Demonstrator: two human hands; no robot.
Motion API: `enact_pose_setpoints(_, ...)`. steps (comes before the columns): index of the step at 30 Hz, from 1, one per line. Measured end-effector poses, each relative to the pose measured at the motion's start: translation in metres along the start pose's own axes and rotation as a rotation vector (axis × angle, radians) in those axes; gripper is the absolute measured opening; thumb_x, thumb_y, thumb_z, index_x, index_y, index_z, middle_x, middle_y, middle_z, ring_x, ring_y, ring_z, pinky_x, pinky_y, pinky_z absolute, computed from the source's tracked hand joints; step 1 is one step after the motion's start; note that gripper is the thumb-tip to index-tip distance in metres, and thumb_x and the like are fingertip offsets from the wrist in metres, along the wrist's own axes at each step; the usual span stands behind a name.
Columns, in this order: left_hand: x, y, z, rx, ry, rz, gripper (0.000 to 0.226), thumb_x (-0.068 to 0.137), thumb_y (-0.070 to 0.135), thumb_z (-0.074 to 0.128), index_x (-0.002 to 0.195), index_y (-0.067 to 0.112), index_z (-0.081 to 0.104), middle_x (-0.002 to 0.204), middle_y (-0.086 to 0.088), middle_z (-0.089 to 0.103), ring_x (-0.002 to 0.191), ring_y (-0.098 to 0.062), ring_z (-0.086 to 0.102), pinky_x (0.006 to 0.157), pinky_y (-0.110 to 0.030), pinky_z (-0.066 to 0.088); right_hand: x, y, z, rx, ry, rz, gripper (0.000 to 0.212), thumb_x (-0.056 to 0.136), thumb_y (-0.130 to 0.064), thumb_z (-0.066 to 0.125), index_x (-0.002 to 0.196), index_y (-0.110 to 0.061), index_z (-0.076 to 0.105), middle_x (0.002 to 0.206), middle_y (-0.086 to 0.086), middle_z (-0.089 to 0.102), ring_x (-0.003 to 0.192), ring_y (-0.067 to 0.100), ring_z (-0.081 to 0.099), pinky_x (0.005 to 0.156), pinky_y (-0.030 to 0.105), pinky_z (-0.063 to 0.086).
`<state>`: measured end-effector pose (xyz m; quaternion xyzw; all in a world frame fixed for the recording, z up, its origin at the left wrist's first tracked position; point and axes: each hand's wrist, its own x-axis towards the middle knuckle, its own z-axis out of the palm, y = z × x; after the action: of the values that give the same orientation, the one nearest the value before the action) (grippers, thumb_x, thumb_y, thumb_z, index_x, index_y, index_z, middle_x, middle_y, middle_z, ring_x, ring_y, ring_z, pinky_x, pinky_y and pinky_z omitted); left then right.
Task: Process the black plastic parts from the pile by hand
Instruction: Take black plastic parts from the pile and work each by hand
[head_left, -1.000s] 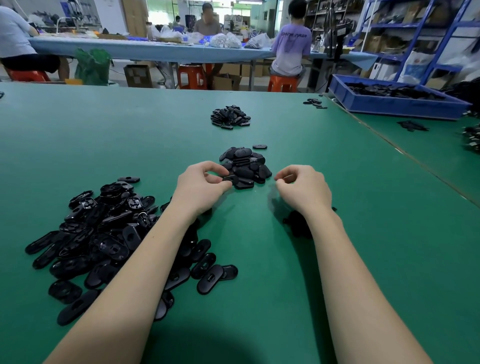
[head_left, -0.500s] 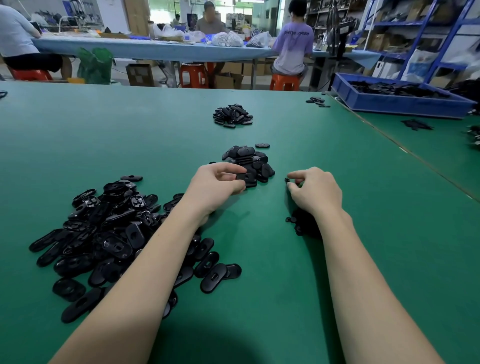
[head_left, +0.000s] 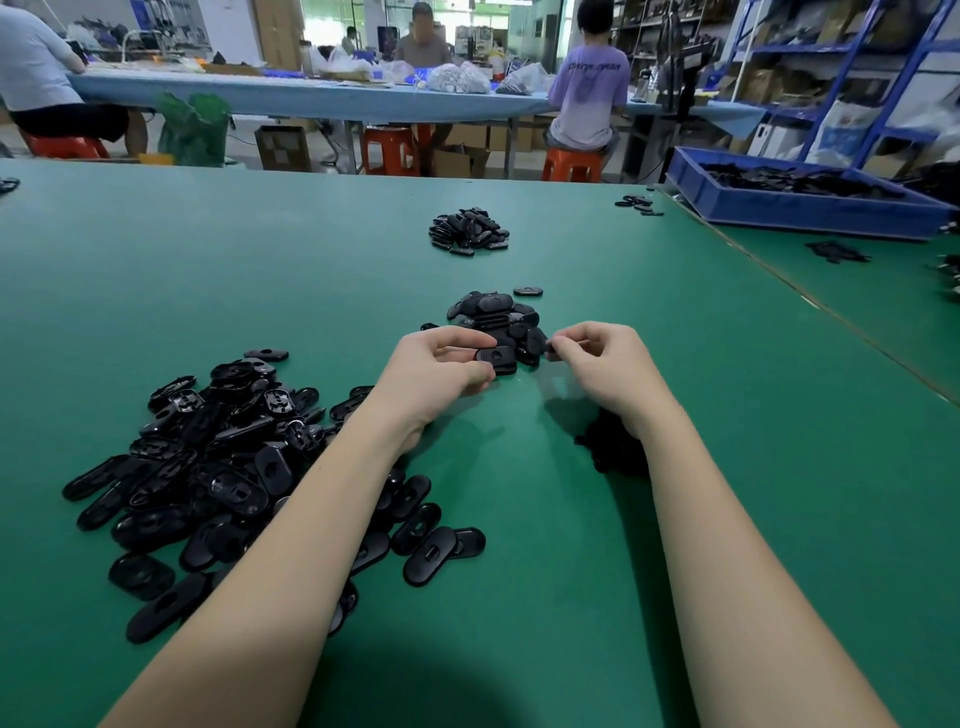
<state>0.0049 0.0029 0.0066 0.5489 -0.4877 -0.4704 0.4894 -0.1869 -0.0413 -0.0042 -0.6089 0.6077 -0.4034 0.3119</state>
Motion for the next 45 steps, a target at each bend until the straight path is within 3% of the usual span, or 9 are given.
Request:
enact_pose_setpoints(2, -0.001, 0.001, 0.001, -0.006, 0.000, 0.001, 0.027, 0.084, -0.012, 0.068, 0.102, 0.008, 0.073, 0.088, -0.010, 0.070, 0.059, -0.005, 0.067, 0.063, -0.013, 0.053, -0.003, -0.008, -0.001, 0.183, -0.079, 0.008, 0.010, 0.095, -0.023, 0.069, 0.088, -0.020, 0.075, 0.095, 0.001, 0.078, 0.061, -0.006, 0.058, 0.057, 0.010, 0.040)
enact_pose_setpoints(4, -0.002, 0.003, 0.001, -0.011, -0.005, 0.001, 0.027, 0.085, -0.012, 0.068, 0.103, 0.007, 0.073, 0.088, -0.010, 0.070, 0.058, -0.004, 0.067, 0.062, -0.012, 0.052, -0.005, -0.012, -0.002, 0.257, -0.119, 0.004, 0.009, 0.094, -0.019, 0.070, 0.086, -0.020, 0.074, 0.089, 0.000, 0.076, 0.050, -0.005, 0.052, 0.049, 0.004, 0.035)
enact_pose_setpoints(9, -0.002, 0.003, 0.001, -0.003, -0.011, 0.004, 0.026, 0.085, -0.011, 0.068, 0.103, 0.007, 0.072, 0.087, -0.010, 0.069, 0.058, -0.005, 0.066, 0.062, -0.012, 0.052, -0.008, -0.013, -0.005, 0.280, -0.171, 0.024, 0.015, 0.093, -0.013, 0.068, 0.098, -0.024, 0.074, 0.076, -0.006, 0.074, 0.059, 0.013, 0.036, 0.047, 0.013, 0.034)
enact_pose_setpoints(15, -0.004, 0.003, 0.003, -0.010, -0.026, 0.002, 0.026, 0.085, -0.012, 0.067, 0.102, 0.007, 0.072, 0.080, -0.006, 0.070, 0.058, -0.005, 0.067, 0.062, -0.012, 0.052, -0.007, -0.015, -0.005, 0.273, -0.217, 0.019, 0.021, 0.093, -0.007, 0.065, 0.093, -0.022, 0.080, 0.067, -0.013, 0.068, 0.055, 0.011, 0.037, 0.045, 0.014, 0.029)
enact_pose_setpoints(26, -0.003, 0.002, 0.004, 0.000, -0.026, 0.001, 0.028, 0.082, -0.011, 0.070, 0.103, 0.008, 0.073, 0.077, 0.000, 0.071, 0.062, -0.005, 0.069, 0.062, -0.011, 0.052, -0.004, -0.011, -0.007, 0.268, -0.216, 0.053, 0.011, 0.085, -0.017, 0.077, 0.096, -0.017, 0.078, 0.075, -0.009, 0.075, 0.044, 0.009, 0.044, 0.043, 0.016, 0.030)
enact_pose_setpoints(30, -0.003, 0.002, 0.004, 0.002, -0.033, 0.001, 0.028, 0.082, -0.010, 0.072, 0.102, 0.010, 0.073, 0.087, -0.006, 0.071, 0.064, -0.004, 0.069, 0.063, -0.011, 0.051, -0.004, -0.011, -0.007, 0.307, -0.272, 0.085, 0.010, 0.088, -0.019, 0.074, 0.098, -0.017, 0.074, 0.092, -0.002, 0.080, 0.044, 0.009, 0.045, 0.041, 0.015, 0.030)
enact_pose_setpoints(35, -0.002, 0.003, 0.003, -0.038, -0.037, -0.009, 0.028, 0.082, -0.010, 0.072, 0.102, 0.010, 0.073, 0.092, -0.010, 0.073, 0.066, -0.008, 0.071, 0.064, -0.013, 0.053, -0.004, -0.013, -0.006, 0.283, -0.232, 0.161, 0.005, 0.081, -0.024, 0.081, 0.084, -0.028, 0.081, 0.085, -0.008, 0.075, 0.053, 0.008, 0.042, 0.042, 0.016, 0.026)
enact_pose_setpoints(40, -0.004, 0.003, 0.003, -0.049, -0.041, -0.004, 0.029, 0.081, -0.009, 0.074, 0.103, 0.010, 0.075, 0.080, 0.000, 0.073, 0.065, -0.002, 0.070, 0.061, -0.010, 0.051, -0.007, -0.017, -0.004, 0.225, -0.251, 0.194, 0.007, 0.075, -0.027, 0.082, 0.080, -0.033, 0.081, 0.098, -0.001, 0.079, 0.059, 0.010, 0.042, 0.044, 0.019, 0.026)
enact_pose_setpoints(45, -0.004, 0.003, 0.003, -0.041, -0.064, 0.004, 0.027, 0.082, -0.008, 0.074, 0.099, 0.014, 0.075, 0.088, -0.005, 0.075, 0.069, -0.008, 0.070, 0.065, -0.014, 0.053, -0.006, -0.021, -0.002, 0.164, -0.250, 0.178, 0.009, 0.076, -0.028, 0.082, 0.075, -0.036, 0.081, 0.067, -0.012, 0.064, 0.061, 0.011, 0.039, 0.042, 0.018, 0.025)
